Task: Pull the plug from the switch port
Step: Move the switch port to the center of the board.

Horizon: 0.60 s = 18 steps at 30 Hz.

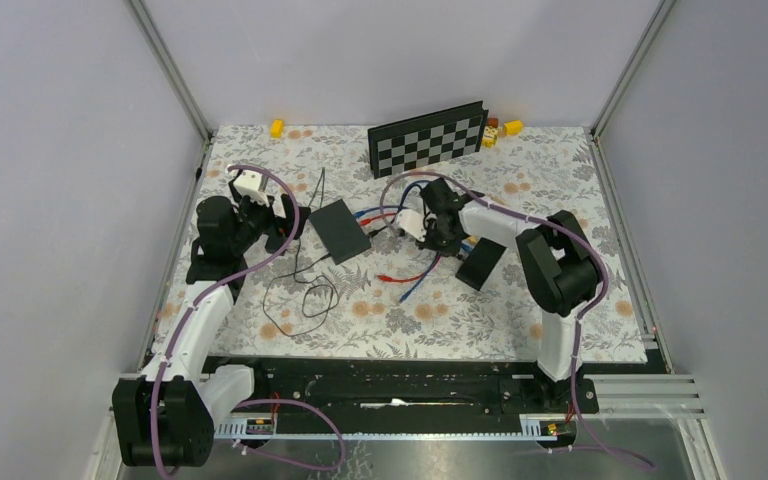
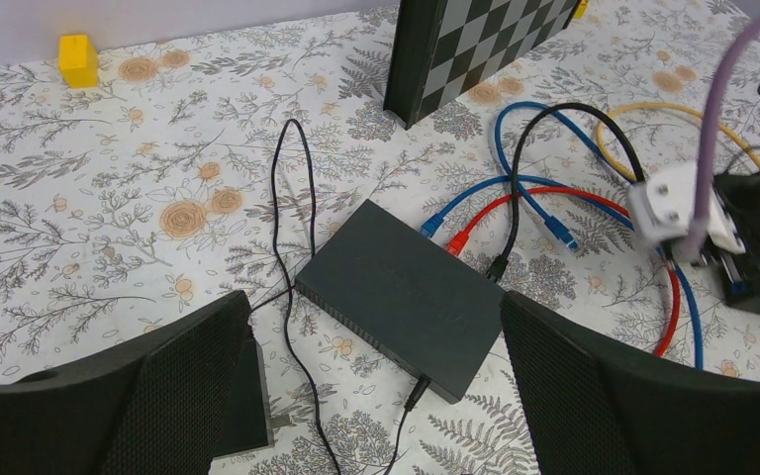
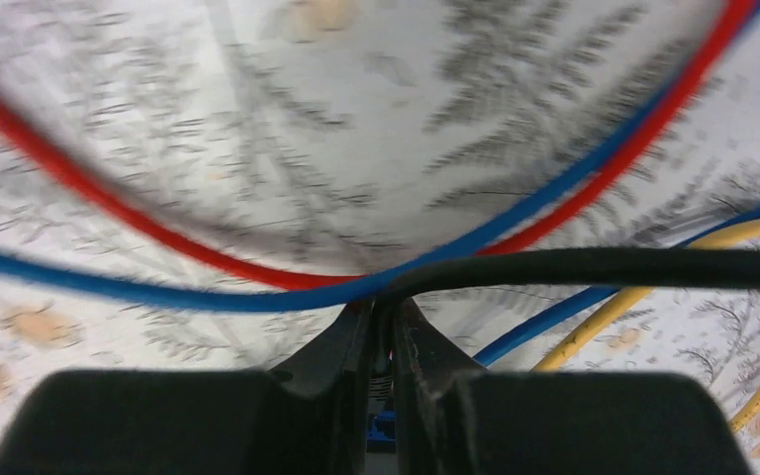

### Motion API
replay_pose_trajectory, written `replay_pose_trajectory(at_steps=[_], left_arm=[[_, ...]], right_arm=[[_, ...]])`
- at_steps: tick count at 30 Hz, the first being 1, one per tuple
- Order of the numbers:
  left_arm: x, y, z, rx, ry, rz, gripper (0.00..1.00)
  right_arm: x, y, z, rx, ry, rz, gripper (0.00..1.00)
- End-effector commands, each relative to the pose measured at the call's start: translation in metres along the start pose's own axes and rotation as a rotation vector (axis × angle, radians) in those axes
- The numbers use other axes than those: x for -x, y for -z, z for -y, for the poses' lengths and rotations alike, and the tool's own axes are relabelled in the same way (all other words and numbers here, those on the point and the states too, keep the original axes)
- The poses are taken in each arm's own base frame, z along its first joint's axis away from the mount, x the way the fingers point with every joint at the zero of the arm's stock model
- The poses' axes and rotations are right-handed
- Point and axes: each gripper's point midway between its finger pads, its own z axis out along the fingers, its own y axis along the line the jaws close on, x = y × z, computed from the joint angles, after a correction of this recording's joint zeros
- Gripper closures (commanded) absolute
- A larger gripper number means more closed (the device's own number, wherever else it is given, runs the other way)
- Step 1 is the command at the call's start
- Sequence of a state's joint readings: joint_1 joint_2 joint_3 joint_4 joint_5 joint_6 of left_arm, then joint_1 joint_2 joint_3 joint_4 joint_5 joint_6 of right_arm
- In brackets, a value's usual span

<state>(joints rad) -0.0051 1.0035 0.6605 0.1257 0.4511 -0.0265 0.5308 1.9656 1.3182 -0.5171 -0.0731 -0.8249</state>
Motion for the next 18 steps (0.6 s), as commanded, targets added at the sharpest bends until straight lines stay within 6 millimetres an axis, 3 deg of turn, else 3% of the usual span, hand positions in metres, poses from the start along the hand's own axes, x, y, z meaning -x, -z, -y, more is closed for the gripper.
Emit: replay_pose_trajectory(at_steps=[1,5,9,11,12,15,18], left_arm=[[0.01,-0.001,-0.004,0.011,-0.032,0.041,0.01],[0.01,-0.002,-0.005,0.012,-0.035,0.04,0.01],[0.008,-0.005,-0.006,0.011,-0.029,0.029,0.01],[0.006,-0.005,-0.006,0.009,-0.028,0.025,0.01],[0.006,-0.005,-0.006,0.009,-0.029,0.024,0.01],[0.005,-0.005,-0.006,0.011,-0.029,0.024,0.01],[0.007,-0.004,-0.005,0.008,-0.032,0.029,0.01]], right_arm=[[-0.013,0.011,-0.064,0.176,0.165,-0.052,0.91],[-0.028,0.02,-0.075,0.157,0.198,-0.075,0.85],[-0.048,0.025,-0.071,0.082,0.227,-0.118,0.69],[-0.054,0.028,-0.068,0.038,0.224,-0.126,0.57],[-0.054,0.03,-0.065,0.013,0.215,-0.122,0.41],[-0.053,0.038,-0.062,-0.019,0.149,-0.089,0.11],[-0.045,0.052,-0.066,0.011,0.054,0.005,0.03]])
